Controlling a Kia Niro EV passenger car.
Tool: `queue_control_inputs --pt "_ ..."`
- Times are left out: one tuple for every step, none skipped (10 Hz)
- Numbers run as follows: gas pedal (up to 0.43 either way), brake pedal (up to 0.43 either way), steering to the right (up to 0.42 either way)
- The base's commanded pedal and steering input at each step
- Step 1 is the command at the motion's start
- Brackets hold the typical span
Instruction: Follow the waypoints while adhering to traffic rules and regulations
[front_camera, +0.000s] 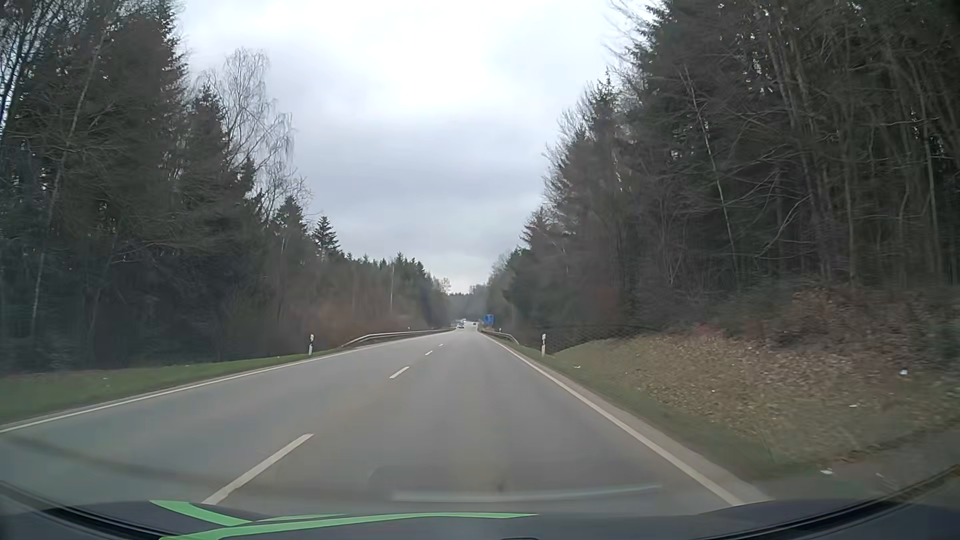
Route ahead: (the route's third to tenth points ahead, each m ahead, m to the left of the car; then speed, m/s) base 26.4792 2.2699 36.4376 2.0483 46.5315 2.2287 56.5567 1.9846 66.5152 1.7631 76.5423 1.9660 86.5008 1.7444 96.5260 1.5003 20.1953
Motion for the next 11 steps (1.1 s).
queue_control_inputs --pt "0.319 0.0 0.0" --pt "0.311 0.0 0.0" --pt "0.311 0.0 0.0" --pt "0.311 0.0 0.0" --pt "0.311 0.0 0.0" --pt "0.299 0.0 0.0" --pt "0.299 0.0 0.0" --pt "0.287 0.0 0.0" --pt "0.287 0.0 0.0" --pt "0.28 0.0 0.0" --pt "0.268 0.0 0.0"
